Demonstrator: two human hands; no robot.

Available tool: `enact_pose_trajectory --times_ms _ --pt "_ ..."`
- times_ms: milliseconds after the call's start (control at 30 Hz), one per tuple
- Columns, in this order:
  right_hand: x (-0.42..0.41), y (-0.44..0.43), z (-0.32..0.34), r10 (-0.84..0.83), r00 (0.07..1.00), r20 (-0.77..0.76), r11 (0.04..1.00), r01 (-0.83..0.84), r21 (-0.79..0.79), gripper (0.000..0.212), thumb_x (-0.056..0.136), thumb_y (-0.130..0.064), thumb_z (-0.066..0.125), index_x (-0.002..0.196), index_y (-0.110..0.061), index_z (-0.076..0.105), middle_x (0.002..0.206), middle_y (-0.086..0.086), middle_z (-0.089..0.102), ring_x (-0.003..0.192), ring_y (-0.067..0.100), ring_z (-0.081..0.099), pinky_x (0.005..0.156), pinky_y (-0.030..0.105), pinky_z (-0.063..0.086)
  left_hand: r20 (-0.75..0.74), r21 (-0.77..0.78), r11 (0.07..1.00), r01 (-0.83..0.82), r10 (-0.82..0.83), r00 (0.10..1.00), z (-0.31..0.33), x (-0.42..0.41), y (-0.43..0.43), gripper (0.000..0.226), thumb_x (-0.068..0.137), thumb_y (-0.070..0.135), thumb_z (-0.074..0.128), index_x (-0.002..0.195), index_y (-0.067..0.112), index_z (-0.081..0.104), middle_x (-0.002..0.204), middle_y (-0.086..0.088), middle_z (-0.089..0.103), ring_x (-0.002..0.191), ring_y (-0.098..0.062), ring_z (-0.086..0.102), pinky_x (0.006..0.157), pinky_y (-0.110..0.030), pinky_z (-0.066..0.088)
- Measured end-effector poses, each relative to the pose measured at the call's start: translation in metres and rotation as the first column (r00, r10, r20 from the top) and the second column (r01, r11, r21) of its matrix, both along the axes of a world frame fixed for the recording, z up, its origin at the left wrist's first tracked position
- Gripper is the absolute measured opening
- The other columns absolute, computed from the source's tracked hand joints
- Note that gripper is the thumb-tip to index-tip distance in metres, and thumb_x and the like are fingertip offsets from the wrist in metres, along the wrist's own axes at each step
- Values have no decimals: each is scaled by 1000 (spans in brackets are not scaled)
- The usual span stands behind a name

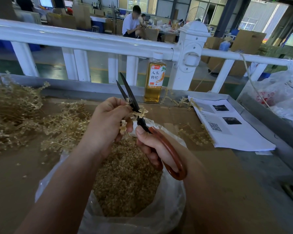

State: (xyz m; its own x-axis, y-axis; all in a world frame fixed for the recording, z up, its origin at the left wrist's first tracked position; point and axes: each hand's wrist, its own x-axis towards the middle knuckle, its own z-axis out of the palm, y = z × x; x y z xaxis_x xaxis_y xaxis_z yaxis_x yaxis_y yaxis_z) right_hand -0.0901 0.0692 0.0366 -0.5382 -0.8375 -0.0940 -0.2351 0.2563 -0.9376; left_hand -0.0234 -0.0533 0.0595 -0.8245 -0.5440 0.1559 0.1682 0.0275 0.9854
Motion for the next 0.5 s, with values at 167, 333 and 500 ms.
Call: enact_pose_trajectory --times_ms 167,333,500 --pt "-2 -1 -1 -9 998 58 999 7 35 45 57 -75 41 66 -33 54 53 -9 39 42 5 33 44 23 30 -5 2 1000 -2 2 1000 0 1 -1 18 92 10 48 75 14 51 39 3 49 35 -5 41 33 -14 25" --pt "-3 -1 0 -43 997 61 999 42 11 45 60 -75 43 68 -31 54 44 -11 44 38 5 36 40 21 33 -10 9 1000 3 -3 1000 1 0 -2 19 91 8 47 74 14 50 39 3 49 34 -5 41 34 -14 23" --pt "-8 1 0 -145 983 113 987 152 -56 37 88 -53 47 73 -20 52 48 -10 47 38 5 39 41 20 35 -50 -17 999 -43 43 998 -2 2 -13 20 91 7 47 73 15 48 41 2 52 36 -8 44 34 -14 27"
